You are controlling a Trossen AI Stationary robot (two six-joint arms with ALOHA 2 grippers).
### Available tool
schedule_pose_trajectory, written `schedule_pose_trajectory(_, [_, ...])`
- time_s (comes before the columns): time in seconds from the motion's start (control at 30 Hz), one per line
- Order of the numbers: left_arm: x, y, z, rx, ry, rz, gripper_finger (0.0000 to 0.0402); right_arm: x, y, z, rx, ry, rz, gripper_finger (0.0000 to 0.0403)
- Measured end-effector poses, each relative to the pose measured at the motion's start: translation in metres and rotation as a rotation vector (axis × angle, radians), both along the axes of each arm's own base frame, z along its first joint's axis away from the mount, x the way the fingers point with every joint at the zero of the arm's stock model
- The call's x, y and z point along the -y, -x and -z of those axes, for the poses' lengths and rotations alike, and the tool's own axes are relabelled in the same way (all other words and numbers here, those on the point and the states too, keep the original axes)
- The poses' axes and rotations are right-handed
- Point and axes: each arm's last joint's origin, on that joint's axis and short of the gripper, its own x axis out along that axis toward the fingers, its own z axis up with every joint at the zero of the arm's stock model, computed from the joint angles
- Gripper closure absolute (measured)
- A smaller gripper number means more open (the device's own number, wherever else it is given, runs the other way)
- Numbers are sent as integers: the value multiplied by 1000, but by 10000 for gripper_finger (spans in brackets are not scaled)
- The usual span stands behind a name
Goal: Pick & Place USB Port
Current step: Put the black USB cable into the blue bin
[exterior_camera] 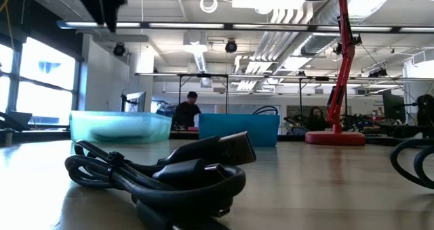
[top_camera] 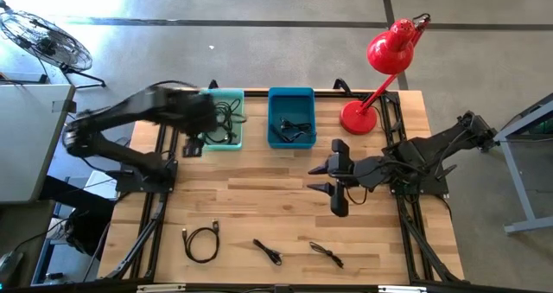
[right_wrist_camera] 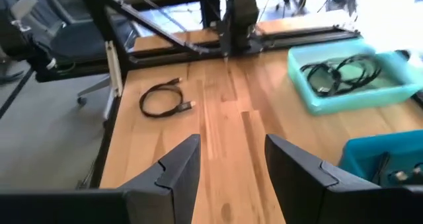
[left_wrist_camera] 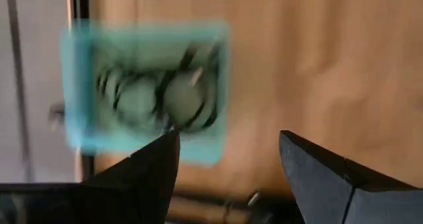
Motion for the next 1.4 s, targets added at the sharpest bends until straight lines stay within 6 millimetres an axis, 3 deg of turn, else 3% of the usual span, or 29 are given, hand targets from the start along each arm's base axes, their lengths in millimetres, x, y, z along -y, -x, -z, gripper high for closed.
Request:
schedule_pose_trajectory(0.2, [48, 30, -43, 454, 107, 166, 149, -2, 5, 16, -187, -88, -51, 242])
schedule_pose_trajectory(0.37, [68, 44, -51, 635, 85, 217, 149, -19, 10, 54, -563, -203, -42, 250])
schedule_pose_trajectory(0.57, [80, 39, -32, 576, -5, 245, 149, -54, -1, 91, -806, -286, -132, 274])
schedule_pose_trajectory(0.83, [90, 13, 7, 448, -22, 260, 149, -80, -16, 107, -773, -349, -195, 276])
schedule_pose_trajectory(1.1, [99, -2, 30, 375, 77, 328, 149, -97, -29, 128, -756, -412, -47, 233])
schedule_pose_trajectory(1.4, [102, -4, 44, 335, 130, 353, 149, -111, -39, 170, -884, -386, 16, 173])
